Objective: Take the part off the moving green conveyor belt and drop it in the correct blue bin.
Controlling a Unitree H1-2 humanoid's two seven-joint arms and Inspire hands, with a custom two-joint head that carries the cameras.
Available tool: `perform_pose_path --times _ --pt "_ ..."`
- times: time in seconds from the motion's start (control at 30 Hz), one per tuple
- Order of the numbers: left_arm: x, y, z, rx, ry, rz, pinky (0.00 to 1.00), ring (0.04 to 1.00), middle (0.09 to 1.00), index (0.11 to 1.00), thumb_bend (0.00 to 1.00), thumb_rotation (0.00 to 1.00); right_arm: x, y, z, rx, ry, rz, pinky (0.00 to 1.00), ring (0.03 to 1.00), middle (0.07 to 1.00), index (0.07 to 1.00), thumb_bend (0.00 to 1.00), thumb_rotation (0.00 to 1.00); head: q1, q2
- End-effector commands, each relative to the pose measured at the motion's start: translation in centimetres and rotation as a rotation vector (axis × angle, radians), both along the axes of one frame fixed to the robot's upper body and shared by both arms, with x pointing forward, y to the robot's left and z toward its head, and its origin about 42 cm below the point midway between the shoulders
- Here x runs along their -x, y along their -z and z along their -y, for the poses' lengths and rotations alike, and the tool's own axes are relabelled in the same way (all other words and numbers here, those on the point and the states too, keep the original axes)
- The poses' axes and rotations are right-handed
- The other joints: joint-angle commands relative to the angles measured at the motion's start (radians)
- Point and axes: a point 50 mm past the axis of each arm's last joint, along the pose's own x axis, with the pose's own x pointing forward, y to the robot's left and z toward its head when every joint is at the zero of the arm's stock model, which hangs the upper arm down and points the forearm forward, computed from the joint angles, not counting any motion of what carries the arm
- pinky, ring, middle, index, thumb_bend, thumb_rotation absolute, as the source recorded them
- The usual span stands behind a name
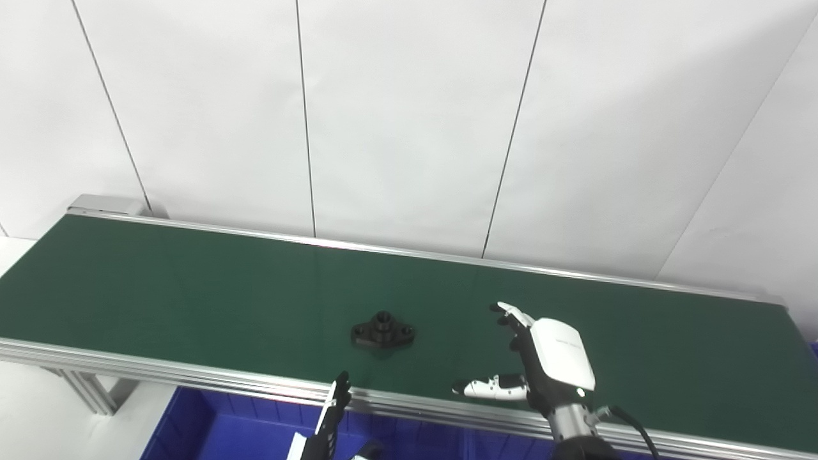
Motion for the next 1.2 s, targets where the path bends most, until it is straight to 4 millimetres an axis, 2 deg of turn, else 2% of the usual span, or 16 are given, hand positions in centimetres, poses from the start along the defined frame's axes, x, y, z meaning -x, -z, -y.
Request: perform_pose_path --times 0.0,0.2,0.33,0.4,0.6,0.87,0.97,1.17 --pt "-0.2 -1.2 0.7 0.031 0.007 0.045 1.00 0.994 1.000 1.000 0.64 0.78 -1.4 -1.9 0.0 0.025 0.013 0.056 0.49 0.646 0.746 0.824 0.99 0.56 -0.002 -0.003" --pt "-0.2 -1.3 0.7 0.037 0.010 0.044 1.00 0.995 1.000 1.000 0.65 0.79 -3.0 -2.4 -0.2 0.041 -0.001 0.004 0.51 0.665 0.757 0.832 0.97 0.56 -0.016 0.001" --pt "-0.2 -1.5 0.6 0.030 0.014 0.040 1.00 0.991 1.000 1.000 0.66 0.80 -4.0 -2.5 -1.1 0.067 -0.015 -0.013 0.51 0.653 0.745 0.818 0.99 0.54 -0.023 0.003" --pt "-0.2 -1.6 0.6 0.032 0.016 0.041 1.00 0.992 1.000 1.000 0.65 0.80 -4.5 -2.5 -1.5 0.098 -0.025 -0.026 0.49 0.630 0.747 0.820 0.99 0.57 -0.023 0.003" --pt "-0.1 -1.7 0.8 0.025 0.014 0.039 1.00 0.985 1.000 1.000 0.66 0.81 -5.7 -2.6 -2.4 0.139 -0.038 -0.050 0.47 0.609 0.745 0.823 0.99 0.58 -0.017 0.004" --pt "0.1 -1.9 1.1 0.020 0.022 0.034 1.00 0.979 0.994 0.996 0.66 0.80 -6.9 -2.0 -2.6 0.188 -0.043 -0.087 0.46 0.602 0.744 0.827 0.98 0.59 0.004 0.012" --pt "0.2 -2.0 1.1 0.015 0.021 0.036 1.00 0.973 0.987 0.993 0.66 0.80 -7.3 -1.6 -2.5 0.203 -0.036 -0.112 0.42 0.572 0.747 0.848 0.98 0.63 0.008 0.014" --pt "0.4 -2.2 1.2 0.019 0.026 0.033 1.00 0.970 0.987 0.995 0.66 0.80 -7.9 -1.0 -2.2 0.194 -0.014 -0.171 0.42 0.567 0.760 0.854 0.97 0.62 0.015 0.021"
